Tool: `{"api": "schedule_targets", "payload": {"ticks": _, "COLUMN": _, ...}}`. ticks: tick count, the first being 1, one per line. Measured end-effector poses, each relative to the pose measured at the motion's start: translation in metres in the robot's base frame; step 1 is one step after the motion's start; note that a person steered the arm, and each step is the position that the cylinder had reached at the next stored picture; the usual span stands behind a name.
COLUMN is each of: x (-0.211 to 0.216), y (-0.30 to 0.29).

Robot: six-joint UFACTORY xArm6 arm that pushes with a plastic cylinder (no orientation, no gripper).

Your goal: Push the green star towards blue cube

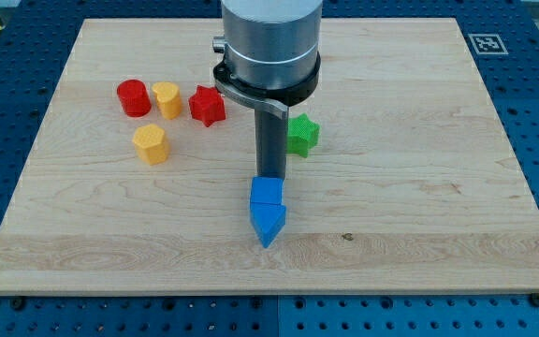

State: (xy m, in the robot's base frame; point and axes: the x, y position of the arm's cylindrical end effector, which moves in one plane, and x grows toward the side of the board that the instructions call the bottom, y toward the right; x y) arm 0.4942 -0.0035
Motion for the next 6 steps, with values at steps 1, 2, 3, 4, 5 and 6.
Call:
{"api": "schedule_targets", "payload": {"ticks": 1, "x": -0.023, "y": 0.000}}
{"api": "schedule_targets", "payload": {"ticks": 2, "x": -0.057, "y": 0.000}}
{"api": "schedule_targets", "payload": {"ticks": 3, "x": -0.090, "y": 0.001}}
{"api": "schedule_targets", "payload": {"ticks": 4, "x": -0.109, "y": 0.032}}
{"api": "schedule_targets", "payload": {"ticks": 5, "x": -0.112, "y": 0.071}}
{"api": "schedule_targets", "payload": {"ticks": 6, "x": -0.106, "y": 0.083}}
